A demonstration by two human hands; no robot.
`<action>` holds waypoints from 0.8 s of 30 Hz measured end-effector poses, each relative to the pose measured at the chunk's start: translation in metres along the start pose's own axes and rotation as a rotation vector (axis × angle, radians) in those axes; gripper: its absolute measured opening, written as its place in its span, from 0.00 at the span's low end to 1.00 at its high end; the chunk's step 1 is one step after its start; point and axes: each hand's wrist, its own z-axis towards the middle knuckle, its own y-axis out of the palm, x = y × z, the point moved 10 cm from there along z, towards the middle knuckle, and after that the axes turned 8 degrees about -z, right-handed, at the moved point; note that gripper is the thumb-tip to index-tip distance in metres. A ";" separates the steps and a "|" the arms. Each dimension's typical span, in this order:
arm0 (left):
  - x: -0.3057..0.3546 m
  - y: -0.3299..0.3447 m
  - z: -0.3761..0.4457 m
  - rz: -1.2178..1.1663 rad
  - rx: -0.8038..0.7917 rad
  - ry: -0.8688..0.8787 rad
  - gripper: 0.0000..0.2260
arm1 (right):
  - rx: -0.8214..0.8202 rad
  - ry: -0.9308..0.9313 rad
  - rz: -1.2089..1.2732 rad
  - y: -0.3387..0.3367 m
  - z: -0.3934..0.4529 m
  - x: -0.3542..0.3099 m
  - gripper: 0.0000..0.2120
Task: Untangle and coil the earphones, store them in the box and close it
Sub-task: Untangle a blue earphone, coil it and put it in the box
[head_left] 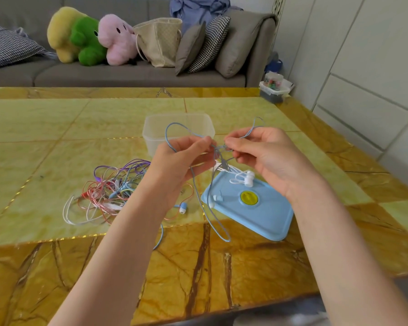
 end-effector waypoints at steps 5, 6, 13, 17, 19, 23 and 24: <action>0.007 -0.007 -0.001 0.055 0.097 0.056 0.09 | -0.171 0.045 -0.041 0.017 -0.005 0.001 0.06; 0.008 -0.008 -0.001 0.081 0.112 0.068 0.10 | -0.219 0.054 -0.058 0.021 -0.006 0.002 0.06; 0.007 -0.004 0.001 0.044 0.043 0.041 0.05 | -0.092 0.052 -0.096 0.009 -0.002 0.005 0.07; 0.005 0.008 -0.001 -0.002 -0.076 0.033 0.04 | -0.039 0.041 -0.098 0.003 0.001 0.006 0.06; 0.007 0.008 -0.001 0.034 -0.073 0.063 0.06 | -0.043 0.036 -0.104 0.003 0.000 0.005 0.04; 0.016 0.009 -0.003 0.208 -0.050 0.154 0.07 | -0.070 0.037 -0.182 0.005 -0.002 0.006 0.04; 0.017 0.010 -0.003 0.237 -0.052 0.167 0.08 | -0.063 0.046 -0.184 0.005 -0.002 0.007 0.05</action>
